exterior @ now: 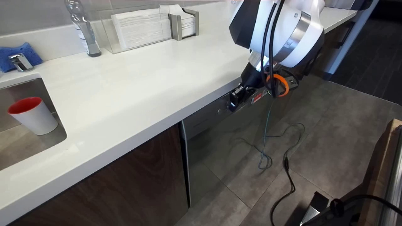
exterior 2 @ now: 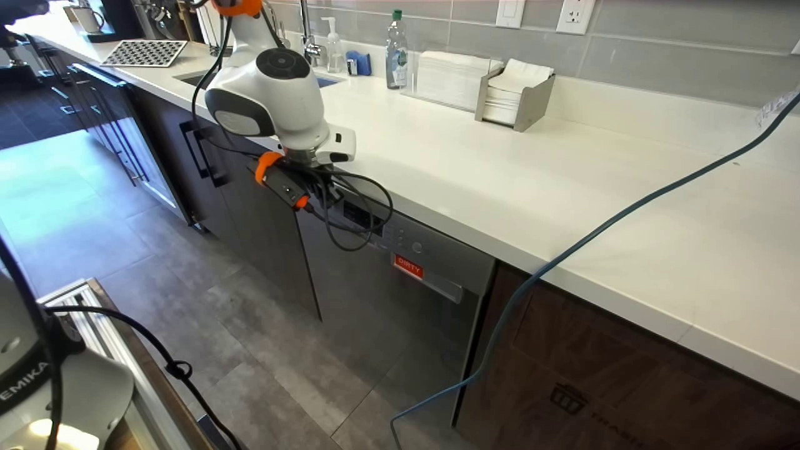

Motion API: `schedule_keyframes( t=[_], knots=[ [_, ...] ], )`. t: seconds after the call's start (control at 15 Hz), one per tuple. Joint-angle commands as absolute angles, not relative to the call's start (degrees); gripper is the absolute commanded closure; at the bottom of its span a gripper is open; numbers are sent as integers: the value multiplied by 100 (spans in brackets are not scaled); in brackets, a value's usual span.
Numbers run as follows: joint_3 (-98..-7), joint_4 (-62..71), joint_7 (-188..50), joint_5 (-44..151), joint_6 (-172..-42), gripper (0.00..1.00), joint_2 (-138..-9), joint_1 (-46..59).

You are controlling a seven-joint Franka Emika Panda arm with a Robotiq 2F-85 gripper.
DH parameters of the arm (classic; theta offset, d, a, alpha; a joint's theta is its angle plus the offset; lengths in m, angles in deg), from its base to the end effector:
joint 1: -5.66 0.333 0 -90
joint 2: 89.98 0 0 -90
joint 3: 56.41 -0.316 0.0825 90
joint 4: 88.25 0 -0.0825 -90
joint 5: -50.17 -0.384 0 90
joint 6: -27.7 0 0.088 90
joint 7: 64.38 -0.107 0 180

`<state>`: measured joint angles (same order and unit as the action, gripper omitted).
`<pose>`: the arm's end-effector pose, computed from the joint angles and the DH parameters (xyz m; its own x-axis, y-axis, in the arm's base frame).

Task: Press a button on the dishwasher

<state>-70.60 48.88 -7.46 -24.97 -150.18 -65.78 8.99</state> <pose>0.4627 0.0696 0.1506 0.9622 -0.0730 0.2624 -0.0118 -0.9737 -0.2275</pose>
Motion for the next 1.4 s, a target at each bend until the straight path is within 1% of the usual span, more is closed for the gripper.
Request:
schedule_keyframes(
  t=[0.0, 1.33],
  knots=[
    [-7171, 4744, -467, -2738, -15162, 100, -6464, 788],
    [-7182, 4678, -278, -2774, -15006, 100, -6400, 744]
  ],
)
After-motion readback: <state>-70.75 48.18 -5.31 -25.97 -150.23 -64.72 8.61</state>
